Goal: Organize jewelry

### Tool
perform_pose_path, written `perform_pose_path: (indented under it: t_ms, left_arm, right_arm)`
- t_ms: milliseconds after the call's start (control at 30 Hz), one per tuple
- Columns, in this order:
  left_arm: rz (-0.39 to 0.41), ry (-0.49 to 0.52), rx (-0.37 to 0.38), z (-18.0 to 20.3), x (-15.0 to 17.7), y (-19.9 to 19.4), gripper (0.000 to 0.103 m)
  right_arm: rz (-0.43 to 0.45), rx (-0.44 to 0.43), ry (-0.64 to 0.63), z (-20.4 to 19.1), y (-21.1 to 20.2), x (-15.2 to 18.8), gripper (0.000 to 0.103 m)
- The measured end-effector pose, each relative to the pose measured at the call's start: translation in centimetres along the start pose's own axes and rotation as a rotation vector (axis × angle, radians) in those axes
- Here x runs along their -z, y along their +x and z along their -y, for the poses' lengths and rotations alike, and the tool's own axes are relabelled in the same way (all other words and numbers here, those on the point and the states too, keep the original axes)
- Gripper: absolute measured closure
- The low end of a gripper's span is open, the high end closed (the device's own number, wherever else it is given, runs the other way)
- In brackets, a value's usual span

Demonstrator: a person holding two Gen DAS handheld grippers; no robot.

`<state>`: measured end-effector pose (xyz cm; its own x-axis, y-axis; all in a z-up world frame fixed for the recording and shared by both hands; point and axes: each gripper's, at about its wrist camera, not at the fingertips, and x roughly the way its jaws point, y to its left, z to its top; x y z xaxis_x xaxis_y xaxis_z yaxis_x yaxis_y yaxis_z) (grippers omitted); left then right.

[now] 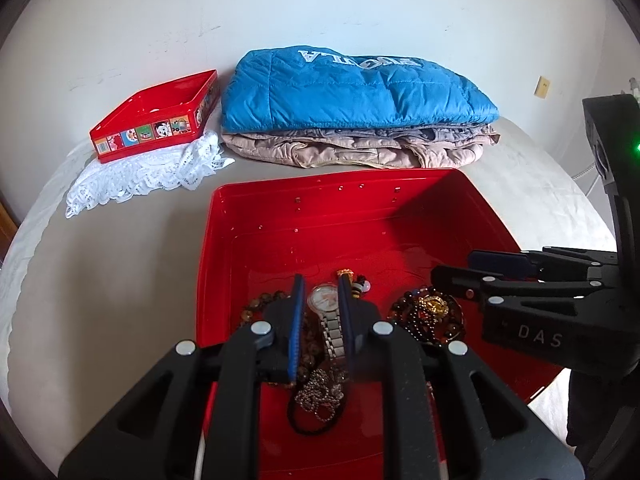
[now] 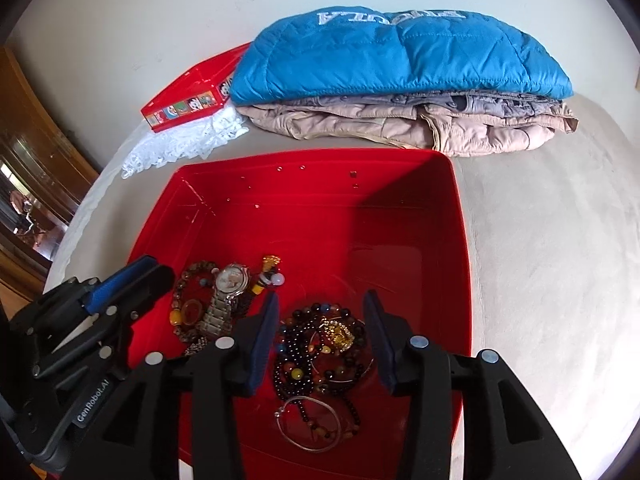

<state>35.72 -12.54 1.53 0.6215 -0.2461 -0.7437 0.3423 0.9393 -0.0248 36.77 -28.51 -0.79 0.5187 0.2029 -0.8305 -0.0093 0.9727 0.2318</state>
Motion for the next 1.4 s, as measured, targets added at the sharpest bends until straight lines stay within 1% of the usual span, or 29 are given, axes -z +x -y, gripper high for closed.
perform_pose_path:
  t_ms: [100, 133, 267, 400, 500, 567, 600, 667, 733, 800, 867, 933, 1067, 1133, 1233, 1300, 1400]
  left_arm:
    - [0.003, 0.004, -0.001, 0.2, 0.1, -0.2, 0.087]
    - [0.005, 0.003, -0.002, 0.2, 0.1, -0.2, 0.085]
    - [0.021, -0.002, -0.018, 0.0, 0.0, -0.5, 0.070]
    - [0.019, -0.024, -0.024, -0.5, -0.1, -0.4, 0.063]
    - [0.017, -0.036, -0.027, -0.8, -0.1, -0.3, 0.056]
    - [0.020, -0.039, -0.021, -0.9, -0.1, -0.4, 0.048]
    - [0.022, -0.037, -0.021, -0.8, -0.1, -0.5, 0.047]
    - [0.027, -0.034, -0.026, -0.8, -0.1, -0.7, 0.039]
    - [0.030, -0.039, -0.032, -0.8, -0.1, -1.0, 0.035]
    - [0.030, -0.046, -0.035, -0.8, 0.0, -1.3, 0.030]
    - [0.033, -0.061, -0.044, -1.1, 0.0, -1.8, 0.023]
    - [0.037, -0.071, -0.058, -1.5, 0.1, -2.2, 0.018]
    - [0.037, -0.088, -0.082, -2.2, 0.6, -3.4, 0.014]
    - [0.037, -0.092, -0.091, -2.4, 0.9, -3.9, 0.013]
    - [0.040, -0.078, -0.121, -2.7, 1.8, -4.9, 0.011]
    - [0.036, -0.070, -0.134, -2.9, 2.4, -5.4, 0.009]
    - [0.026, -0.089, -0.139, -3.4, 3.3, -6.2, 0.008]
  right_arm:
    - [0.007, 0.003, -0.001, 0.0, -0.1, 0.0, 0.058]
    - [0.007, 0.002, 0.002, 0.1, -0.1, 0.1, 0.057]
    - [0.027, 0.017, 0.013, 0.5, -0.4, 0.1, 0.048]
    - [0.045, 0.029, 0.018, 0.8, -0.7, 0.0, 0.046]
    - [0.053, 0.033, 0.016, 0.8, -0.9, 0.1, 0.045]
    - [0.058, 0.034, 0.014, 0.7, -1.1, 0.2, 0.042]
    - [0.062, 0.035, 0.012, 0.6, -1.3, 0.2, 0.042]
    - [0.068, 0.034, 0.009, 0.5, -1.6, 0.4, 0.041]
    - [0.076, 0.032, 0.010, 0.5, -2.1, 0.6, 0.039]
    - [0.082, 0.034, 0.013, 0.6, -2.5, 0.7, 0.036]
    - [0.090, 0.043, 0.015, 0.7, -3.1, 0.9, 0.028]
    - [0.100, 0.057, 0.015, 0.8, -3.5, 1.2, 0.025]
    - [0.101, 0.063, 0.022, 1.1, -4.4, 1.8, 0.015]
    - [0.099, 0.060, 0.023, 1.2, -4.8, 2.2, 0.012]
    - [0.101, 0.059, 0.020, 1.1, -5.4, 2.9, 0.006]
    - [0.102, 0.060, 0.015, 0.9, -5.7, 3.3, 0.004]
    - [0.099, 0.053, 0.013, 0.6, -6.2, 4.3, 0.004]
